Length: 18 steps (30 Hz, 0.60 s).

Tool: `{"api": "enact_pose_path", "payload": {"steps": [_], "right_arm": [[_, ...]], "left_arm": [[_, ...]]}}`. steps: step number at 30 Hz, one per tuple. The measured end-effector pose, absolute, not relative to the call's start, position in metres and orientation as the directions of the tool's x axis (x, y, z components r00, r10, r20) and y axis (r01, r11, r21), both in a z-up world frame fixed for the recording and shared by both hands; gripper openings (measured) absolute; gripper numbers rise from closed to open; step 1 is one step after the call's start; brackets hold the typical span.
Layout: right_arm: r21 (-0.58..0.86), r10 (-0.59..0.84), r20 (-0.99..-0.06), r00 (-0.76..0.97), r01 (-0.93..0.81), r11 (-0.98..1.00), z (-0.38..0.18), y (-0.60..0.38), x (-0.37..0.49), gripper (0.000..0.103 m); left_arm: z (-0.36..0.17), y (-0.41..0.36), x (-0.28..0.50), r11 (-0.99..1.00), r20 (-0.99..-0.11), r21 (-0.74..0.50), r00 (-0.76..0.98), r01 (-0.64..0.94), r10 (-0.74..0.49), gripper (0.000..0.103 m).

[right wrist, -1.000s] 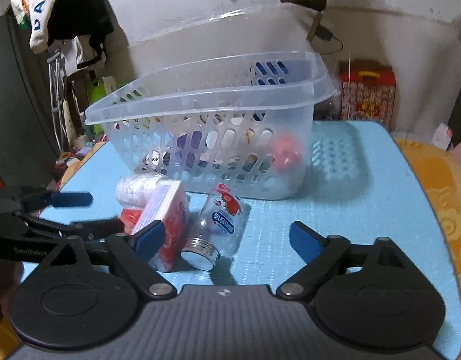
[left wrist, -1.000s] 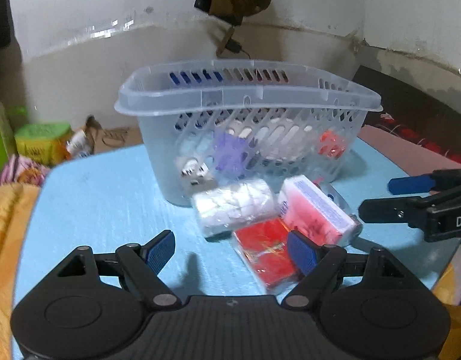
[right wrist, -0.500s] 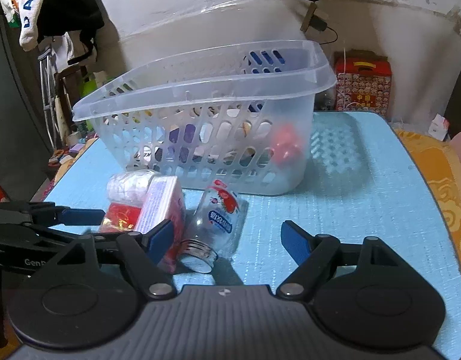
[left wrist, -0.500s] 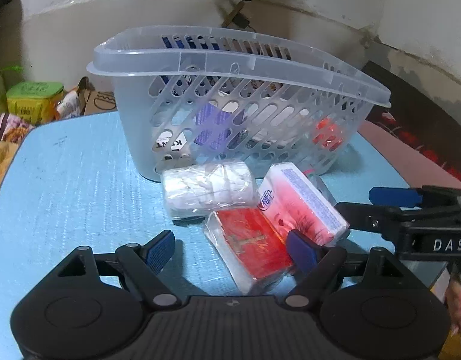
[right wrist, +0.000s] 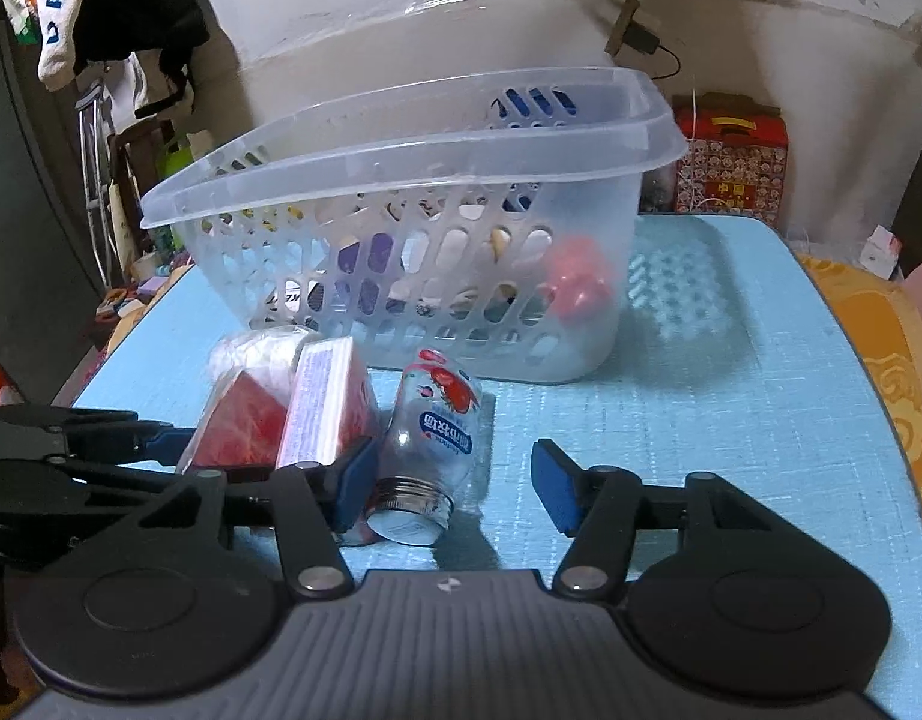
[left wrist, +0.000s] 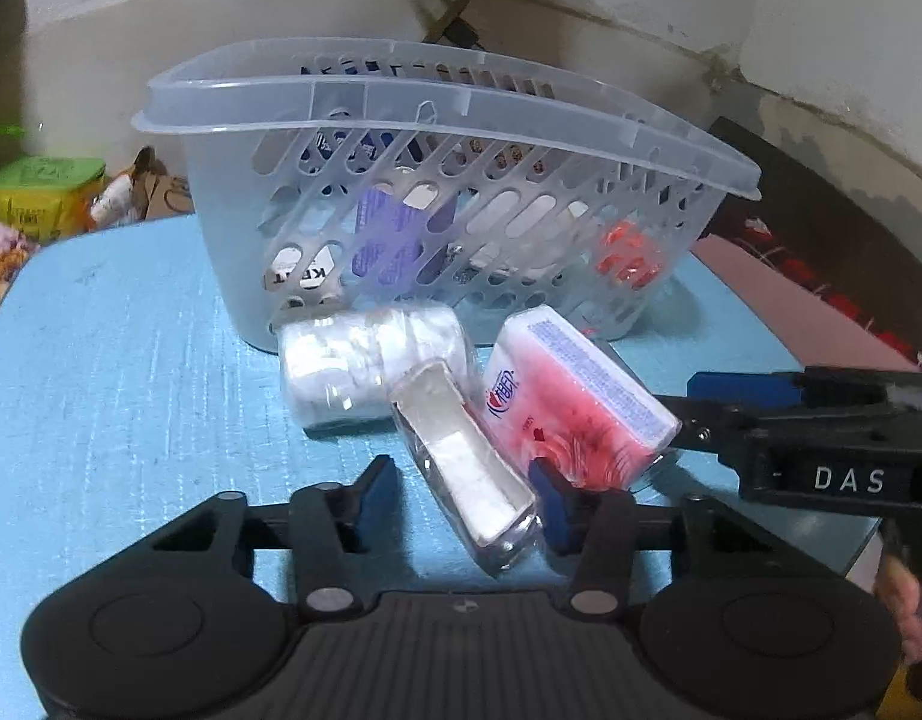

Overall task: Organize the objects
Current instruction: 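Grasp the clear-wrapped packet with the left gripper while the right grasps the red-label bottle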

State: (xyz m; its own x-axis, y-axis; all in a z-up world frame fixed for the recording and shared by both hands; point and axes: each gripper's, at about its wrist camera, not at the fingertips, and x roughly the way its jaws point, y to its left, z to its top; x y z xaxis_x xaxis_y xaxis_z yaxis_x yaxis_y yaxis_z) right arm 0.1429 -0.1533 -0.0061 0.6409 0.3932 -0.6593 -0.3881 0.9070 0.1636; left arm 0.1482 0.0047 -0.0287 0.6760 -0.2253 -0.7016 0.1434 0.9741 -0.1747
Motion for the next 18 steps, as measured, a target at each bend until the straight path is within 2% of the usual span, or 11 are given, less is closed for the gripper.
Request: {"api": "enact_pose_path", "payload": {"steps": [3, 7, 9, 10, 11, 16, 17, 18], "right_arm": [[0.164, 0.398, -0.658, 0.64, -0.393, 0.905, -0.007, -0.15, 0.143, 0.06], [0.148, 0.396, -0.668, 0.63, -0.409, 0.901, -0.01, -0.142, 0.146, 0.06], [0.127, 0.385, -0.676, 0.628, -0.415, 0.901, -0.014, -0.137, 0.148, 0.053], [0.124, 0.384, -0.68, 0.625, -0.417, 0.9, -0.015, -0.137, 0.148, 0.046], [0.126, 0.387, -0.684, 0.619, -0.422, 0.898, -0.017, -0.136, 0.148, 0.044], [0.111, 0.388, -0.683, 0.619, -0.437, 0.893, -0.016, -0.135, 0.146, 0.044], [0.111, 0.388, -0.683, 0.619, -0.437, 0.892, -0.016, -0.135, 0.146, 0.044], [0.108, 0.387, -0.683, 0.619, -0.439, 0.892, -0.016, -0.135, 0.146, 0.044]], "left_arm": [[-0.026, 0.007, 0.146, 0.982, -0.705, -0.124, 0.683, 0.142, -0.188, 0.046], [-0.026, 0.02, 0.147, 0.984, -0.715, -0.128, 0.676, 0.12, -0.175, 0.046], [-0.026, 0.023, 0.147, 0.987, -0.715, -0.114, 0.681, 0.11, -0.159, 0.049], [-0.026, 0.023, 0.147, 0.988, -0.716, -0.105, 0.681, 0.113, -0.154, 0.051], [-0.026, 0.023, 0.147, 0.988, -0.716, -0.097, 0.682, 0.118, -0.152, 0.051], [-0.027, 0.015, 0.147, 0.989, -0.711, -0.06, 0.689, 0.134, -0.137, 0.052], [-0.028, 0.013, 0.147, 0.989, -0.709, -0.054, 0.692, 0.136, -0.133, 0.051], [-0.028, 0.011, 0.147, 0.99, -0.709, -0.031, 0.695, 0.139, -0.12, 0.042]]}}
